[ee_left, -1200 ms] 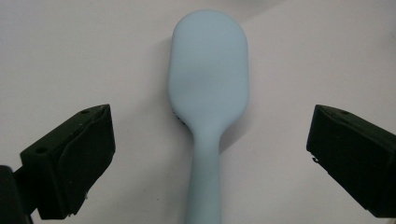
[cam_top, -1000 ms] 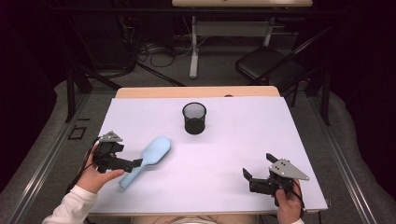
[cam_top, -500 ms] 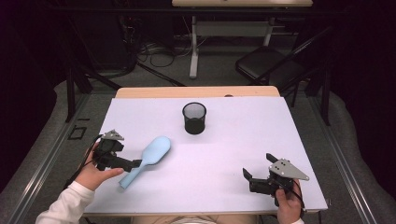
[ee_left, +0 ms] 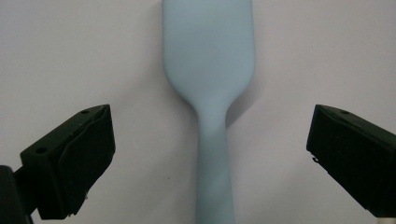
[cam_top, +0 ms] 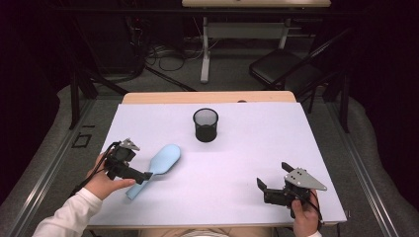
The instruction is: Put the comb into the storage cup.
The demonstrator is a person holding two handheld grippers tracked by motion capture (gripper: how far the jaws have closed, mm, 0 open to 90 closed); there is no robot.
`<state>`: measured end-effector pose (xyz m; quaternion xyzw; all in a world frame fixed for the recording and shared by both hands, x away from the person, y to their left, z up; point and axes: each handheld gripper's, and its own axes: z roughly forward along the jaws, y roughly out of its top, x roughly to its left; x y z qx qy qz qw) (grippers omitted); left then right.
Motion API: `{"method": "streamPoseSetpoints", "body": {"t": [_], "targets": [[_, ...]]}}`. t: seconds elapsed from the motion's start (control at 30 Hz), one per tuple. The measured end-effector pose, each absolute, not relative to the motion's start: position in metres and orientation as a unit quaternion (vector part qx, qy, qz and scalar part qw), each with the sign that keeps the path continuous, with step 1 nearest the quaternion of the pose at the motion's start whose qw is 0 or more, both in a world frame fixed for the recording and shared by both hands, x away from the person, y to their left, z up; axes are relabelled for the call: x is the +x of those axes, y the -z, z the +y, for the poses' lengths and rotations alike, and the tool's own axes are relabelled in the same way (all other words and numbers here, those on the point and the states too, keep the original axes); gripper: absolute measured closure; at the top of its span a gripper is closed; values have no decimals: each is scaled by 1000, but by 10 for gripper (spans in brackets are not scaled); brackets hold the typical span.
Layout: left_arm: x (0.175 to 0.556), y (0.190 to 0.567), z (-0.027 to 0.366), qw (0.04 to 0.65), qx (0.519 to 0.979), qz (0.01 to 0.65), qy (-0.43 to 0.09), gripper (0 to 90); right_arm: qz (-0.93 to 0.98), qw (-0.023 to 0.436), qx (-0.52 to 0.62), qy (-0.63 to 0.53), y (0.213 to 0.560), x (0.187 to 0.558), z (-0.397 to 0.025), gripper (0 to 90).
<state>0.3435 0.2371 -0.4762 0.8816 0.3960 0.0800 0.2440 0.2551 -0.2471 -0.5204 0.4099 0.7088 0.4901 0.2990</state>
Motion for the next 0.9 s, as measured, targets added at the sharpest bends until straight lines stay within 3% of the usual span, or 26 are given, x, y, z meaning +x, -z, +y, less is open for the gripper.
{"method": "streamPoseSetpoints", "body": {"t": [0.9], "targets": [[360,493,231,196,887,415,-48,38,710,295,411,-489,521,255,-247,15]]}}
